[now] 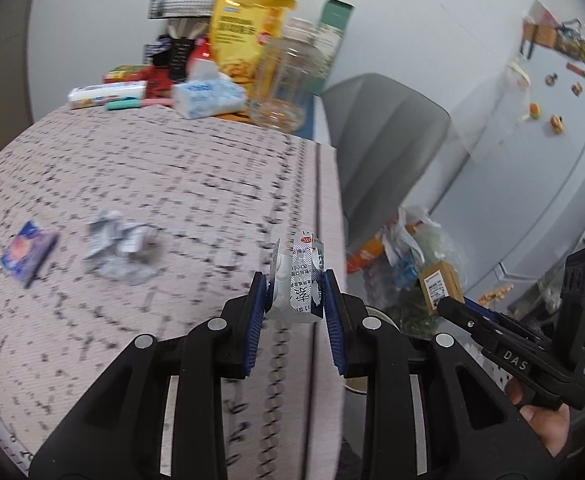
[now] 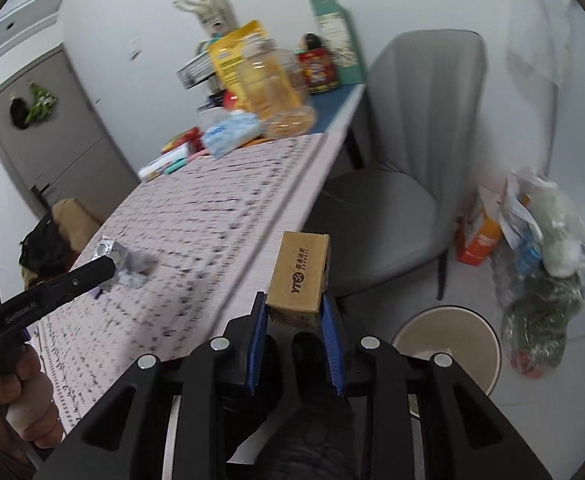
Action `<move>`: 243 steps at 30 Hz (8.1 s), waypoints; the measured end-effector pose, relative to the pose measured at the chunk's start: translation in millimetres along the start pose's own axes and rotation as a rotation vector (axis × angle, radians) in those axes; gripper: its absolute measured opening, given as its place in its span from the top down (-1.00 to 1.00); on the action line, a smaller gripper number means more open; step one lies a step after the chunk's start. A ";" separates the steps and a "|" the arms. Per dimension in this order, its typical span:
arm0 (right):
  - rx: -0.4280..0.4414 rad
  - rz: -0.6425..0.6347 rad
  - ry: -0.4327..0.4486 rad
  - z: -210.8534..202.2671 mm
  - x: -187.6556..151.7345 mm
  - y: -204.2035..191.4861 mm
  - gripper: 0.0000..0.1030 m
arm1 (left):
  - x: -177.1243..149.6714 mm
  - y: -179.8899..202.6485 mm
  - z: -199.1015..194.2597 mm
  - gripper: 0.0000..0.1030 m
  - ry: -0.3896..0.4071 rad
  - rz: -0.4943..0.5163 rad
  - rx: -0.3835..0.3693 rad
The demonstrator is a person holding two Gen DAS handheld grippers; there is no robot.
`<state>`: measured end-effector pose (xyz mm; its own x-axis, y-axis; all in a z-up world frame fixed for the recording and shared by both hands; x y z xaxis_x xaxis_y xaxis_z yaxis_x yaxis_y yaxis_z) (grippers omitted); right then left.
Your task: Collect trash
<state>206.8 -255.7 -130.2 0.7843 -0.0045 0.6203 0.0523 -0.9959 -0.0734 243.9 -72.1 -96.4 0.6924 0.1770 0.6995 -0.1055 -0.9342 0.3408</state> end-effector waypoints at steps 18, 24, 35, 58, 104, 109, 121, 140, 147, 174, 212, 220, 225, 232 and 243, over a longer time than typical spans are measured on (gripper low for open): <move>-0.094 0.180 0.002 47.5 -5.9 145.5 -0.29 | -14.3 91.8 108.7 0.44 -0.181 0.128 -0.070; -0.112 0.262 -0.025 52.6 -22.4 188.0 -0.29 | -27.3 115.3 145.0 0.44 -0.246 0.157 -0.088; -0.153 0.356 -0.040 31.0 -62.2 238.2 -0.28 | -49.9 160.1 201.0 0.36 -0.350 0.183 -0.179; -0.099 0.273 -0.012 11.7 -41.2 174.1 -0.49 | -11.9 97.0 117.6 -0.88 -0.133 0.081 -0.088; 0.150 -0.263 -0.020 10.5 -17.4 -184.3 -0.85 | -40.1 -174.0 -117.8 -0.88 0.244 -0.324 0.131; 0.177 -0.305 -0.027 17.6 -21.6 -214.9 -0.85 | -48.9 -197.6 -131.9 -0.88 0.254 -0.353 0.159; 0.213 -0.361 -0.068 52.7 -20.5 -262.9 -0.85 | -46.4 -233.3 -136.5 -0.88 0.235 -0.361 0.230; 0.198 -0.314 -0.201 148.2 0.7 -286.5 0.26 | -7.0 -264.2 -72.0 -0.88 0.083 -0.280 0.282; 0.208 -0.308 -0.162 121.9 6.4 -263.3 0.34 | 2.5 -259.9 -35.4 -0.88 0.003 -0.220 0.304; 0.176 -0.159 -0.047 38.3 21.0 -166.1 0.33 | 23.3 -202.4 -66.6 0.41 0.010 -0.186 0.250; -0.182 0.326 -0.136 94.8 -55.3 214.6 -0.38 | -13.9 111.6 158.8 0.40 -0.299 0.198 -0.089; -0.205 0.383 -0.129 81.9 -79.8 247.0 -0.42 | -42.3 142.8 203.2 0.38 -0.392 0.222 -0.125; -0.204 0.406 -0.107 64.7 -80.7 255.2 -0.42 | -50.2 162.4 220.5 -0.48 -0.413 0.225 -0.166; -0.190 0.414 -0.071 44.8 -74.9 252.9 -0.45 | -41.7 157.0 205.9 -0.86 -0.354 0.230 -0.141; -0.155 0.361 -0.035 18.3 -61.4 212.1 -0.76 | -18.5 116.4 131.0 -0.88 -0.225 0.179 -0.114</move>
<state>181.1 -465.0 -198.2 0.7557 -0.3568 0.5492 -0.3226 -0.9326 -0.1620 312.3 -224.7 -152.0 0.7948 -0.0723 0.6025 -0.3108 -0.9013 0.3019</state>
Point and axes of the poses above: each gripper's, at about its wrist camera, not at the fingertips, and z roughly the way its jaws point, y to its right, x to its top, the point moved 5 cm from there along z, roughly the way its jaws point, and after that the axes turned 7 degrees about -x, right-handed, at the moved point
